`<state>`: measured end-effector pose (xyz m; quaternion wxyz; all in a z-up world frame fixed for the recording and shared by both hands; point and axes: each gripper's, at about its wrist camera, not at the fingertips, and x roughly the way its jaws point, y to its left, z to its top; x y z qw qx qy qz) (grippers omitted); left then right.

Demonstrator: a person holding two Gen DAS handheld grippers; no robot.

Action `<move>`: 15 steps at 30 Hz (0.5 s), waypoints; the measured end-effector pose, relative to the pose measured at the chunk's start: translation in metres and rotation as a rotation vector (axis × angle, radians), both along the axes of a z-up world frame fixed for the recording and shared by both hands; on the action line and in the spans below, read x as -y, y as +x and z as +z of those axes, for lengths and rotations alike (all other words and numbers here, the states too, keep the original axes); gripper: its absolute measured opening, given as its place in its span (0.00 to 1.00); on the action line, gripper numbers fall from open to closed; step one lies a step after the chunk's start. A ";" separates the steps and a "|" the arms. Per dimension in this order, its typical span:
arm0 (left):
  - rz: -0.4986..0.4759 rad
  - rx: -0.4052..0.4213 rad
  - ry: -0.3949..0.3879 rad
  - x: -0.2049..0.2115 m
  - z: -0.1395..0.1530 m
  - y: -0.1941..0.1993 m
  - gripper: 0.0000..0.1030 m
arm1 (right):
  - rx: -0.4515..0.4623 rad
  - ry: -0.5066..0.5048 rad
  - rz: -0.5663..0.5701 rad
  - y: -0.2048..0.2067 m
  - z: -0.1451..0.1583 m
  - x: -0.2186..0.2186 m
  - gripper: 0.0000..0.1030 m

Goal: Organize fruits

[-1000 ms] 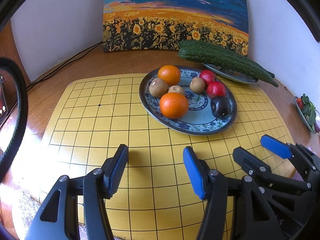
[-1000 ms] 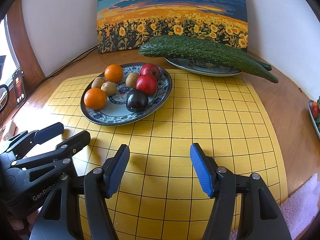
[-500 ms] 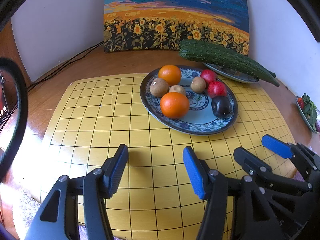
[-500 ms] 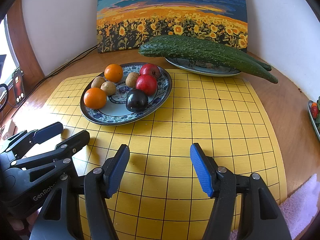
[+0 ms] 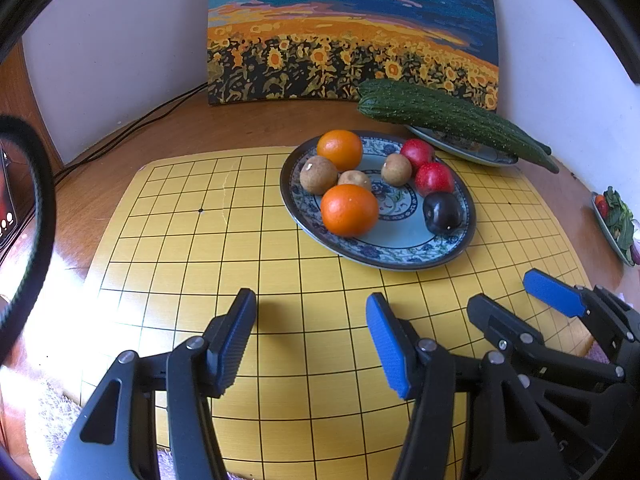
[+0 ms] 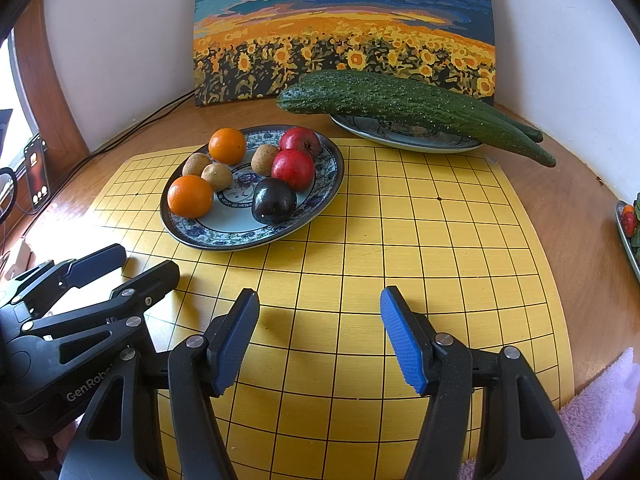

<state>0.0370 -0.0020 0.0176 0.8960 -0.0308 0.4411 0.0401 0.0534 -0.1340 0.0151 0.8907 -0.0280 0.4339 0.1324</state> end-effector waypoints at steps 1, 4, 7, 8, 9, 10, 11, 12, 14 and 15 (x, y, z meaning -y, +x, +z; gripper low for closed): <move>0.000 0.000 0.000 0.000 0.000 0.000 0.58 | 0.000 0.000 0.000 0.000 0.000 0.000 0.63; 0.000 0.000 0.000 0.000 0.000 0.000 0.58 | 0.000 0.000 0.000 0.000 0.000 0.000 0.63; 0.000 0.000 0.000 0.000 0.000 0.000 0.58 | 0.000 0.000 0.000 0.000 0.000 0.000 0.63; 0.000 0.000 0.000 0.000 0.000 0.000 0.58 | 0.000 0.000 0.000 0.000 0.000 0.000 0.63; 0.000 0.000 0.000 -0.001 0.000 0.000 0.58 | 0.000 0.000 0.000 0.000 0.000 0.000 0.63; 0.000 0.000 0.000 0.000 0.000 0.000 0.58 | 0.000 -0.001 0.000 0.000 0.000 0.000 0.63; 0.000 0.000 0.000 0.000 0.000 0.000 0.58 | 0.000 -0.001 0.000 0.000 0.000 0.000 0.63; 0.000 0.000 0.000 -0.001 0.000 0.000 0.58 | 0.000 -0.001 0.000 0.000 0.000 0.000 0.63; 0.001 0.000 0.000 0.000 0.000 0.000 0.58 | 0.001 -0.004 0.000 0.000 0.000 0.000 0.63; 0.001 0.000 0.000 -0.001 0.000 0.000 0.58 | 0.001 -0.005 0.000 0.000 0.000 0.000 0.63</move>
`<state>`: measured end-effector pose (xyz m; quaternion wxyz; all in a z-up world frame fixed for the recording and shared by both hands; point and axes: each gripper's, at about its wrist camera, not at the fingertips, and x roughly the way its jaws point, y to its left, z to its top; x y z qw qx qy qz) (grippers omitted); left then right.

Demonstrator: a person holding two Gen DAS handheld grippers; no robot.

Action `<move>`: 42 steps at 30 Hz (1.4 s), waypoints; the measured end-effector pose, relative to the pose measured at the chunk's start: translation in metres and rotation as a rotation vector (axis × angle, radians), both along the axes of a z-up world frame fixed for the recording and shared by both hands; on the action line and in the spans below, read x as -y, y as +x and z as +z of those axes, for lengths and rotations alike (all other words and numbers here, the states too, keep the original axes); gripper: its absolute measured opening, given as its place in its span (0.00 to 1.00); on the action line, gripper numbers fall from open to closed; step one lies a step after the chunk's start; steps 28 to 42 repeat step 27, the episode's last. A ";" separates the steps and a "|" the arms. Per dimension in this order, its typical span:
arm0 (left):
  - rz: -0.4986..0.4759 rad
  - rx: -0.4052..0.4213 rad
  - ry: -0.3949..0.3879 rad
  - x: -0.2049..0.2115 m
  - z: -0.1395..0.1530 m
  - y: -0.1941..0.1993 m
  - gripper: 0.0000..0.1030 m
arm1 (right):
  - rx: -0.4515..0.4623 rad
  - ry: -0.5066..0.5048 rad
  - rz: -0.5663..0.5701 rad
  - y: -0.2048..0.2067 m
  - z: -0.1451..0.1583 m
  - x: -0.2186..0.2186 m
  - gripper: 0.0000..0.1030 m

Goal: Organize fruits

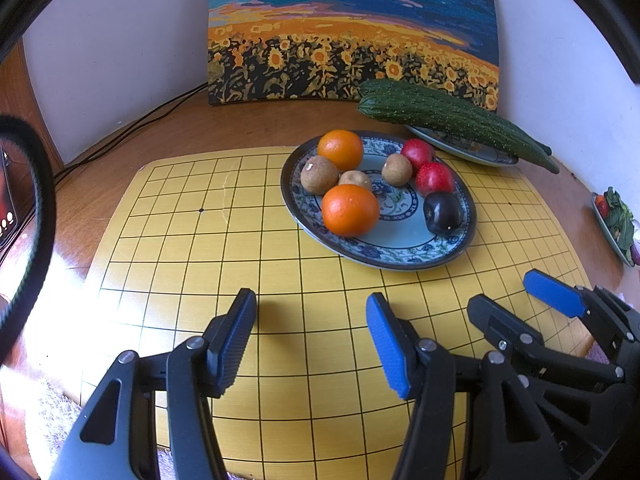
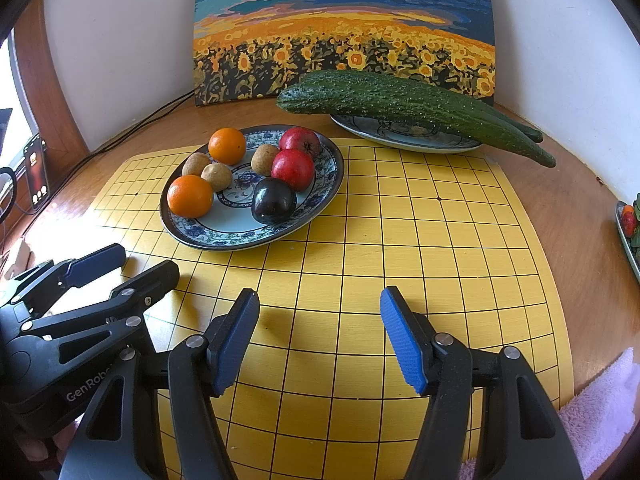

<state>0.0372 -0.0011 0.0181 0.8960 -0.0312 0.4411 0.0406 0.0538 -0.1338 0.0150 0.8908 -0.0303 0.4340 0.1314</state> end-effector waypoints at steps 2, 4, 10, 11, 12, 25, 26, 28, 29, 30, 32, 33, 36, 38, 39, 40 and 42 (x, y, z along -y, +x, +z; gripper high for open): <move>0.000 0.000 0.000 0.000 0.000 0.000 0.58 | 0.000 0.000 0.000 0.000 0.000 0.001 0.63; 0.000 0.000 0.000 -0.001 0.000 0.000 0.58 | 0.000 0.000 0.000 0.000 0.000 0.001 0.63; 0.000 0.000 0.000 0.000 0.000 0.000 0.58 | 0.000 0.000 0.000 0.000 0.000 0.000 0.63; 0.000 0.000 0.000 0.000 0.000 0.000 0.58 | 0.000 0.000 0.000 0.000 0.000 0.001 0.63; 0.000 0.000 0.001 0.000 0.000 0.000 0.58 | -0.001 0.000 0.000 0.000 0.000 0.001 0.63; 0.005 -0.002 0.004 -0.002 -0.001 0.001 0.60 | 0.000 -0.002 0.000 0.000 0.000 0.001 0.63; 0.005 -0.002 0.004 -0.002 -0.001 0.001 0.60 | 0.000 -0.002 0.000 0.000 0.000 0.002 0.63; 0.005 -0.002 0.005 -0.002 -0.001 0.001 0.61 | 0.000 -0.002 -0.001 0.000 0.000 0.001 0.63; 0.005 -0.002 0.005 -0.002 -0.001 0.001 0.61 | 0.000 -0.002 -0.001 0.000 0.000 0.001 0.63; 0.005 -0.002 0.005 -0.002 -0.001 0.001 0.61 | 0.000 -0.002 -0.001 0.000 0.000 0.001 0.63; 0.005 -0.002 0.005 -0.002 -0.001 0.001 0.61 | 0.000 -0.002 -0.001 0.000 0.000 0.001 0.63; 0.005 -0.002 0.005 -0.002 -0.001 0.001 0.61 | 0.000 -0.002 -0.001 0.000 0.000 0.001 0.63; 0.005 -0.002 0.005 -0.002 -0.001 0.001 0.61 | 0.000 -0.002 -0.001 0.000 0.000 0.001 0.63; 0.005 -0.002 0.005 -0.002 -0.001 0.001 0.61 | 0.000 -0.002 -0.001 0.000 0.000 0.001 0.63; 0.005 -0.002 0.005 -0.002 -0.001 0.001 0.61 | 0.000 -0.002 -0.001 0.000 0.000 0.001 0.63; 0.005 -0.002 0.005 -0.002 -0.001 0.001 0.61 | 0.000 -0.002 -0.001 0.000 0.000 0.001 0.63; 0.005 -0.002 0.005 -0.002 -0.001 0.001 0.61 | 0.000 -0.002 -0.001 0.000 0.000 0.001 0.63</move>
